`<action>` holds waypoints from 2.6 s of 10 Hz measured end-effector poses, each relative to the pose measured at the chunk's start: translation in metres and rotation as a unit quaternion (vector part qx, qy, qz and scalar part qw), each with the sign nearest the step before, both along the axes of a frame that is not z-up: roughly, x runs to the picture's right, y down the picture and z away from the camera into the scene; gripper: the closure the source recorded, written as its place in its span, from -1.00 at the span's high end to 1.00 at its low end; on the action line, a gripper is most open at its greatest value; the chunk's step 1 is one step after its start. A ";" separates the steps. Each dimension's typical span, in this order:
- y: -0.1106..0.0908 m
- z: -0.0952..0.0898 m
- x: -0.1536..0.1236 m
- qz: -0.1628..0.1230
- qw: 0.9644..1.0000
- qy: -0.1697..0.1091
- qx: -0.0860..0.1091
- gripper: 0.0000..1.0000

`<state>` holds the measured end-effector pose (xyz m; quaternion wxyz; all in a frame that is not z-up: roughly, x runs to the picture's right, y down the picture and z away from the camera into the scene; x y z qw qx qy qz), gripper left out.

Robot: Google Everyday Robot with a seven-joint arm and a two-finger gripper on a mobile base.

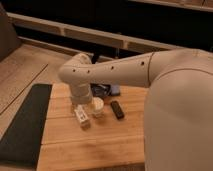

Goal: Place the bottle in the ceramic bowl

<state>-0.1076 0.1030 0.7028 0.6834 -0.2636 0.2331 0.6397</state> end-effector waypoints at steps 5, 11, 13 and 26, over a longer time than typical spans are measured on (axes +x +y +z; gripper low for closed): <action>0.000 0.000 0.000 0.000 1.000 0.000 0.000 0.30; 0.000 0.000 0.000 0.000 1.000 0.000 0.000 0.30; 0.000 0.000 0.000 0.000 1.000 0.000 0.000 0.30; -0.049 0.012 -0.007 -0.038 0.991 -0.041 0.125 0.30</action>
